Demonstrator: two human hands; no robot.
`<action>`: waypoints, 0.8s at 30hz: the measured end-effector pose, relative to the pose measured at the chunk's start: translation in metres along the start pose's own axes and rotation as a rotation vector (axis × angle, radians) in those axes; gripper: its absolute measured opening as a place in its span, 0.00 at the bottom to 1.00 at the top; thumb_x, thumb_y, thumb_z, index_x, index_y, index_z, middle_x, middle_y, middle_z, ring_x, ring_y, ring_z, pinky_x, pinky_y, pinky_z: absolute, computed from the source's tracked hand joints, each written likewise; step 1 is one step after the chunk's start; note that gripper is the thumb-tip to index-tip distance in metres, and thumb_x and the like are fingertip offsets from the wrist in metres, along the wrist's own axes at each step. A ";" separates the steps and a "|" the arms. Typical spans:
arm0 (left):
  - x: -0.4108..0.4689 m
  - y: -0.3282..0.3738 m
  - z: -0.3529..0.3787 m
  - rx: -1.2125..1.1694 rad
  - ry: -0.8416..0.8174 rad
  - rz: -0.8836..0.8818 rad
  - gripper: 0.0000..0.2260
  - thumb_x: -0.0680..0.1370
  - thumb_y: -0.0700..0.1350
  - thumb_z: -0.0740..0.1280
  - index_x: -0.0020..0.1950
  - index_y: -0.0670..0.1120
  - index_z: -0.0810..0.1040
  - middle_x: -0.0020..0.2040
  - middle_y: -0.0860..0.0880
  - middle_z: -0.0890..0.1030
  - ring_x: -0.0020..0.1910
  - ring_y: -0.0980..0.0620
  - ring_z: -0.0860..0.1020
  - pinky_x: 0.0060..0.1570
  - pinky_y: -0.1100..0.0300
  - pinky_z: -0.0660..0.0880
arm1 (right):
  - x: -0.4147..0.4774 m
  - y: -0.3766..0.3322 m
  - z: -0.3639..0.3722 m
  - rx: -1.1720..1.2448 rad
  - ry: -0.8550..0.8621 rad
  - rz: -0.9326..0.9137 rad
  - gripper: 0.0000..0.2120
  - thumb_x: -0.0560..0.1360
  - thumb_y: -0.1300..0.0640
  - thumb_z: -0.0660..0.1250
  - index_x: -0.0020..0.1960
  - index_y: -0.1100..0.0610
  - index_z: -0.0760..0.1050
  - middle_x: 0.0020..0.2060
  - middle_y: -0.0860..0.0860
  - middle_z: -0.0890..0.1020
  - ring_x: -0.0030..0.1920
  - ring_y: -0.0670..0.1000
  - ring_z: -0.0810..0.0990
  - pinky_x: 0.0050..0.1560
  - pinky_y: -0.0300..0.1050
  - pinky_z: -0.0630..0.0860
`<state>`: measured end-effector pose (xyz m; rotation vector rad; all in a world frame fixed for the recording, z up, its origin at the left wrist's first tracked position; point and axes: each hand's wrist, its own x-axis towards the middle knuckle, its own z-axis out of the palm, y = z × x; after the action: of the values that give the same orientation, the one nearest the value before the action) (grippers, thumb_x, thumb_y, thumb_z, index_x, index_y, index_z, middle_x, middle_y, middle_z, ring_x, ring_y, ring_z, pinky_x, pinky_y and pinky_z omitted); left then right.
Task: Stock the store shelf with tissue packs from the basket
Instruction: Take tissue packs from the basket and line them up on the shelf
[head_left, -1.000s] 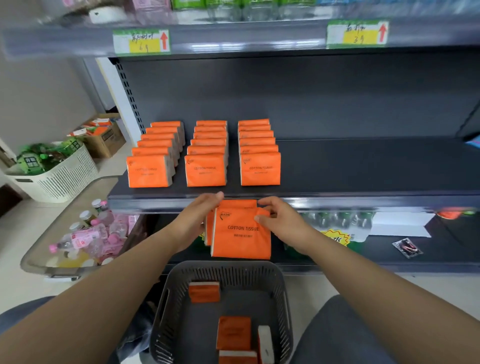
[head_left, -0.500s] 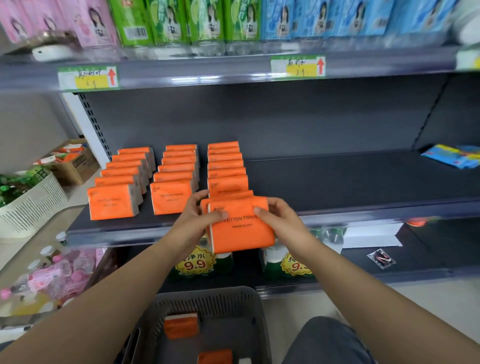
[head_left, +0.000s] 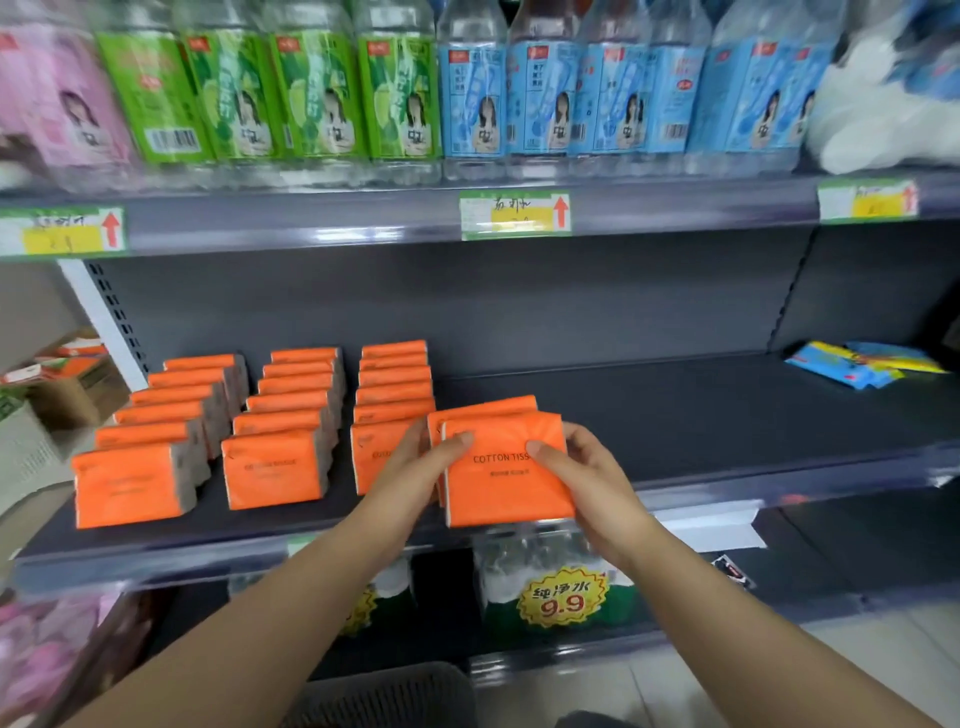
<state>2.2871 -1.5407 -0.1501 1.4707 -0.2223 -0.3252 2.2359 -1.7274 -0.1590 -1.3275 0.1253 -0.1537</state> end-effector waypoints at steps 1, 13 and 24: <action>0.004 -0.001 0.004 0.007 0.000 -0.003 0.16 0.75 0.51 0.70 0.62 0.55 0.75 0.57 0.54 0.83 0.53 0.56 0.82 0.54 0.57 0.78 | 0.005 -0.001 -0.004 0.002 0.010 -0.010 0.15 0.72 0.55 0.71 0.58 0.55 0.74 0.51 0.53 0.83 0.51 0.53 0.83 0.52 0.51 0.79; 0.070 0.000 0.035 0.129 0.040 -0.071 0.14 0.75 0.44 0.70 0.57 0.58 0.74 0.59 0.51 0.81 0.57 0.50 0.80 0.63 0.46 0.74 | 0.078 0.000 -0.028 -0.229 0.057 -0.042 0.11 0.77 0.48 0.64 0.54 0.54 0.74 0.49 0.53 0.83 0.48 0.48 0.82 0.48 0.42 0.78; 0.164 -0.010 0.038 0.205 0.139 -0.121 0.25 0.64 0.50 0.66 0.62 0.56 0.74 0.65 0.44 0.72 0.65 0.43 0.72 0.65 0.43 0.70 | 0.164 0.012 -0.041 -0.301 0.005 0.015 0.10 0.79 0.55 0.57 0.56 0.47 0.75 0.57 0.51 0.77 0.56 0.48 0.78 0.59 0.45 0.74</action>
<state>2.4270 -1.6344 -0.1644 1.7060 -0.0557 -0.3023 2.3902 -1.7940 -0.1812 -1.6258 0.1669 -0.1287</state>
